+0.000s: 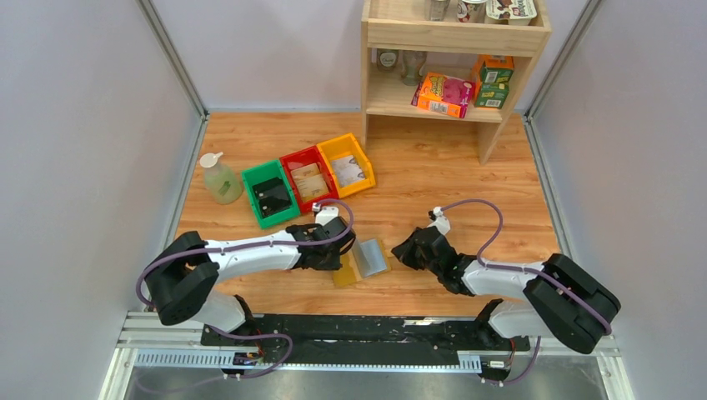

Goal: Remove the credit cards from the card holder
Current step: Open the card holder at the center of the board.

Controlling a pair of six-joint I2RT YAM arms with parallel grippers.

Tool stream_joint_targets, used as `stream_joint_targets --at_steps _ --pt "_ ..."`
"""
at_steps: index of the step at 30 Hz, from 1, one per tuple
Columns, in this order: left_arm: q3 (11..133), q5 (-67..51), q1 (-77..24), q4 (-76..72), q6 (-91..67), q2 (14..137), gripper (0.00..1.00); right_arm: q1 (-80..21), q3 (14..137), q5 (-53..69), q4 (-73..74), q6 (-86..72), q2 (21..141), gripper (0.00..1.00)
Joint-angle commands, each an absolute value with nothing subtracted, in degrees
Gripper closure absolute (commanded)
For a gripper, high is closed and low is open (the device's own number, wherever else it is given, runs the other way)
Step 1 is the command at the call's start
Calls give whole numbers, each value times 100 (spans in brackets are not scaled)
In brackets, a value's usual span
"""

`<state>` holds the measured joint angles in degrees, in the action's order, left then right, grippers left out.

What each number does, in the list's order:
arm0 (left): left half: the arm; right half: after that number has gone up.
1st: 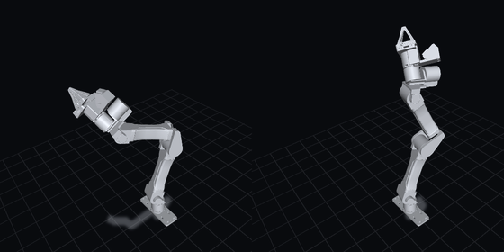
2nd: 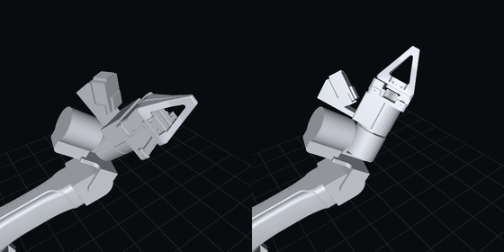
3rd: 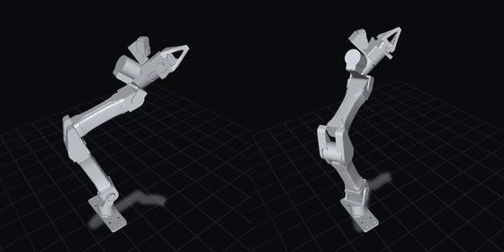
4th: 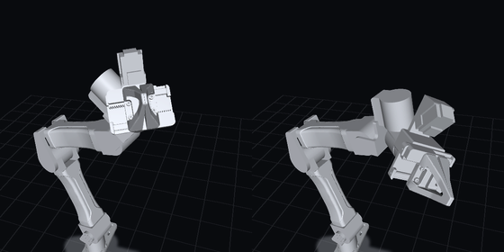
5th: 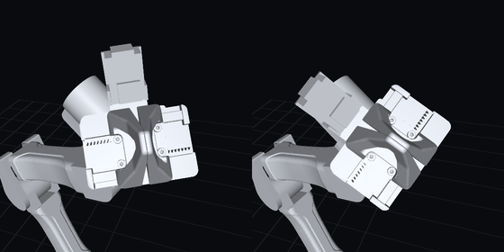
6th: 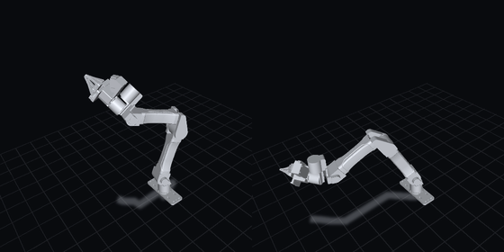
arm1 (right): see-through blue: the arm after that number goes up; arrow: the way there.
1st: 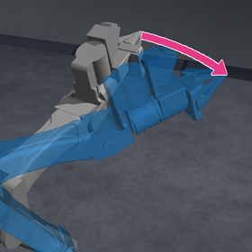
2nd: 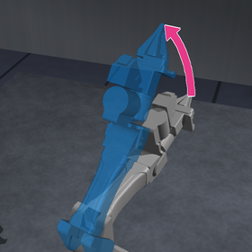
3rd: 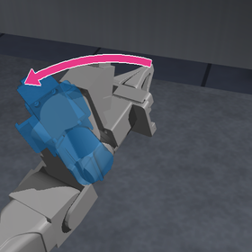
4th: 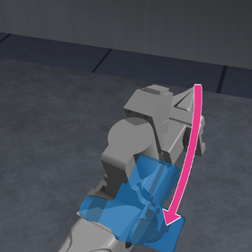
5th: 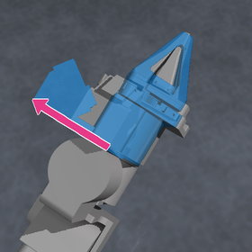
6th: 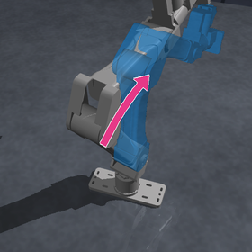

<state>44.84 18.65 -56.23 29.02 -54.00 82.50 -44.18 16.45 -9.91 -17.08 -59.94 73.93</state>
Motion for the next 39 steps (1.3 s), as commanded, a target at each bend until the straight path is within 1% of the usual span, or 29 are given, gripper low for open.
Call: stream_joint_targets --at_steps 1,3,4,5,7,11,13,14,16,18,21,23,26,29,34,39 --pt "4307 1652 -5458 2531 -5493 8279 72 -4403 1784 -1240 -1301 -5661 7199 98" --pt "4307 1644 -5458 2470 -5414 8358 80 -4403 1889 -1187 -1170 -5511 7058 95" --pt "4307 1644 -5449 2435 -5379 8393 81 -4412 1951 -1169 -1038 -5441 6971 92" --pt "4307 1635 -5458 2382 -5362 8402 86 -4403 2021 -1143 -907 -5319 6874 88" --pt "4315 1582 -5449 2294 -5300 8455 91 -4403 2205 -1116 -617 -5125 6689 76" --pt "4350 1512 -5449 2215 -5273 8499 98 -4412 2662 -1081 182 -4747 6180 61" --pt "4350 1494 -5458 2163 -5273 8508 99 -4403 2873 -1072 543 -4536 5829 54" --pt "4351 1485 -5458 2153 -5265 8517 99 -4412 2978 -1037 667 -4448 5723 52" --pt "4350 1477 -5458 2092 -5247 8543 100 -4403 3137 -924 861 -4255 5538 51" --pt "4368 1468 -5458 2057 -5221 8578 100 -4412 3243 -652 862 -4140 5511 55" --pt "4386 1441 -5458 2004 -5212 8648 100 -4412 3331 -195 756 -4061 5764 60" --pt "4403 1424 -5449 2004 -5212 8666 100 -4412 3375 -97 721 -4025 6063 61" --pt "4403 1415 -5449 1995 -5203 8675 100 -4430 3454 158 747 -4043 6608 61" --pt "4412 1406 -5458 1986 -5212 8666 100 -4508 3507 185 703 -4087 7083 59" --pt "4403 1371 -5458 1960 -5212 8684 100 -4623 3559 97 677 -4122 7461 53" --pt "4421 1336 -5458 1951 -5212 8719 100 -4737 3630 132 650 -4061 7602 53"
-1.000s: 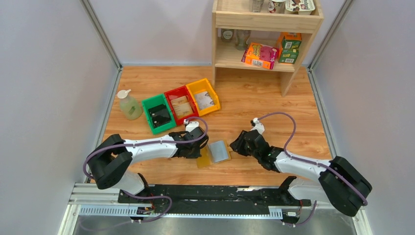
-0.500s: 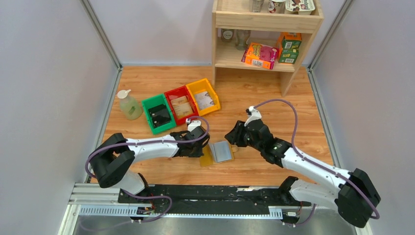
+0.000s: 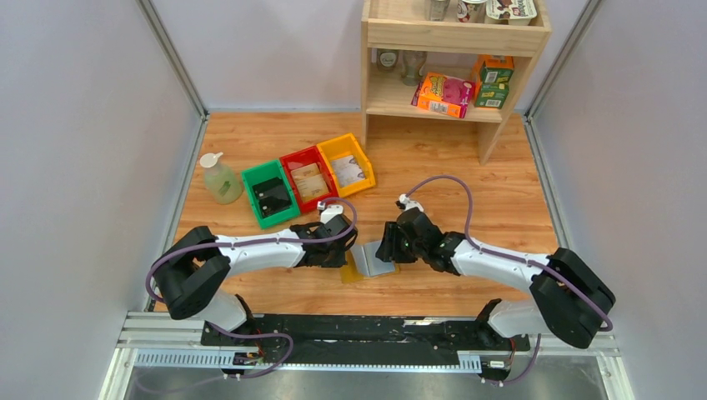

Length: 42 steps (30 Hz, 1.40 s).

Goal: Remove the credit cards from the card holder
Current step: Open the card holder at the center of the board.

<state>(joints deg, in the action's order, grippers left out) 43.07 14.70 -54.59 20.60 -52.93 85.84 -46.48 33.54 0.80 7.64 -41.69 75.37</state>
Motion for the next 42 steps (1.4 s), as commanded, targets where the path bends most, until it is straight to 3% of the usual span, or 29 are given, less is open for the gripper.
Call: stream_joint_targets --at_steps 1,31,42 --pt "4421 1336 -5449 1951 -5203 8719 100 -4746 3647 123 650 -4052 7603 53" --pt "4412 1301 -5449 1925 -5238 8649 100 -5115 3955 782 369 -3955 7409 52" --pt "4359 1327 -5449 1968 -5265 8569 100 -5115 3929 -235 948 -4052 7366 44"
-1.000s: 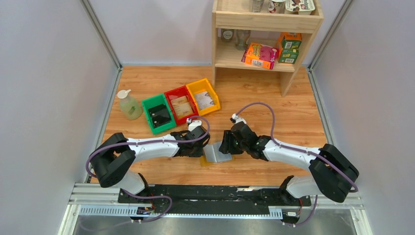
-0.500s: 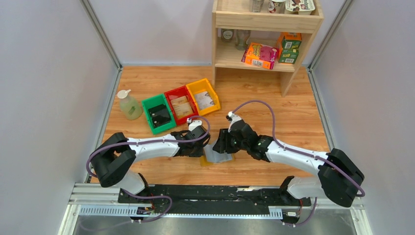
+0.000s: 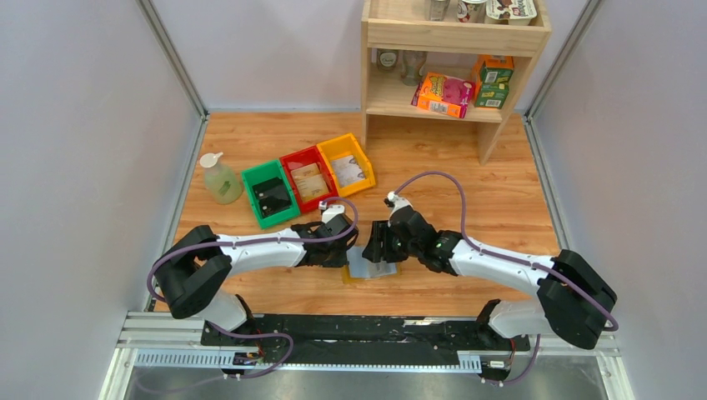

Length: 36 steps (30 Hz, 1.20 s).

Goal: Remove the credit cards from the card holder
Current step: Open the card holder at the center of the board.

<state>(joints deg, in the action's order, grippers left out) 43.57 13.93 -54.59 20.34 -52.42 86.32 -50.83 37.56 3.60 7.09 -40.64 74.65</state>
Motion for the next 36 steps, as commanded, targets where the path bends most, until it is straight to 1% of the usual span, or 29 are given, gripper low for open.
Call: stream_joint_targets --at_steps 1,2,3,5,6,7,10,12,13,16,20,23,29,32,34,36 --pt "4359 1336 -5449 1986 -5265 8517 99 -5115 3937 -359 1036 -4034 7330 44" --pt "4359 1379 -5449 2039 -5273 8491 97 -5115 3946 -439 1098 -4025 7287 43" --pt "4342 1406 -5458 2074 -5282 8395 95 -5115 3955 -535 1151 -4008 7260 40" --pt "4289 1503 -5449 2153 -5308 8201 88 -5115 3955 -667 1239 -3990 7172 32" --pt "4263 1555 -5449 2206 -5326 8104 82 -5115 3946 -720 1291 -3973 7128 30" --pt "4237 1599 -5449 2241 -5335 7947 80 -5107 3955 -756 1301 -3947 7076 27" --pt "4245 1731 -5449 2451 -5344 7638 68 -5115 3973 -756 1318 -3876 6953 21" --pt "4306 1723 -5458 2513 -5309 7445 60 -5106 3981 -756 1301 -3841 6917 19" --pt "4359 1697 -5458 2522 -5300 7340 59 -5115 3981 -765 1283 -3832 6917 20" --pt "4535 1381 -5449 2470 -5221 7269 57 -5115 3990 -747 1266 -3823 6996 25" --pt "4895 898 -5449 2330 -5142 7286 57 -5107 3973 -659 1169 -3841 7163 37" --pt "5027 774 -5449 2250 -5133 7348 57 -5107 3990 -432 1020 -3823 7329 45" --pt "5080 467 -5449 2014 -5185 7418 57 -5115 3999 -255 730 -3885 7620 51" --pt "5194 317 -5458 1969 -5177 7470 57 -5133 4008 -97 502 -3893 7778 52" --pt "5186 290 -5458 1890 -5212 7506 57 -5150 3999 298 291 -3946 7927 52" --pt "5168 308 -5449 1802 -5264 7567 59 -5212 4034 334 202 -3981 8085 53"
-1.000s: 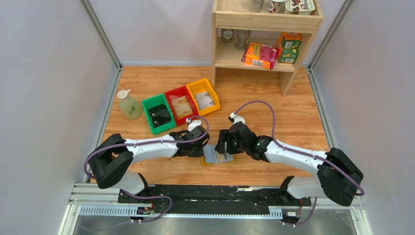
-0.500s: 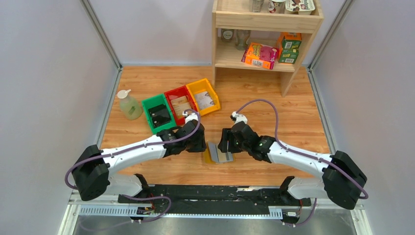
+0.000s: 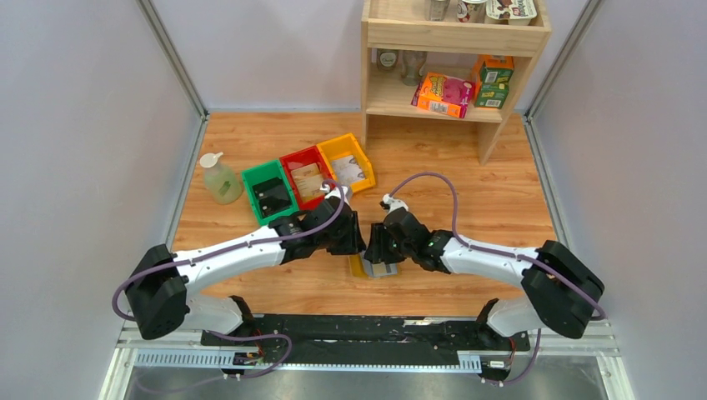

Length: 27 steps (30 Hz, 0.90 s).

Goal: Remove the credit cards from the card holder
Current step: Open the card holder at the center of the board.

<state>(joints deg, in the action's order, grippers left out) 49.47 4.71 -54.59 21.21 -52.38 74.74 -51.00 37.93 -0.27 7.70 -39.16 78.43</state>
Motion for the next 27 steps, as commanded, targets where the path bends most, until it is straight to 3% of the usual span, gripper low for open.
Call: stream_joint_targets --at_steps 1,7,19,27 --pt "5159 299 -5449 1776 -5291 7602 60 -5255 4069 325 185 -3981 8173 54" --pt "4932 386 -5441 1618 -5519 7840 64 -5396 4184 325 150 -3999 8560 55" --pt "4333 299 -5212 1213 -5660 8542 78 -5397 4061 -316 562 -3929 8192 58" --pt "4087 299 -5194 1222 -5642 8640 80 -5274 3999 -1108 1125 -3964 7620 52"
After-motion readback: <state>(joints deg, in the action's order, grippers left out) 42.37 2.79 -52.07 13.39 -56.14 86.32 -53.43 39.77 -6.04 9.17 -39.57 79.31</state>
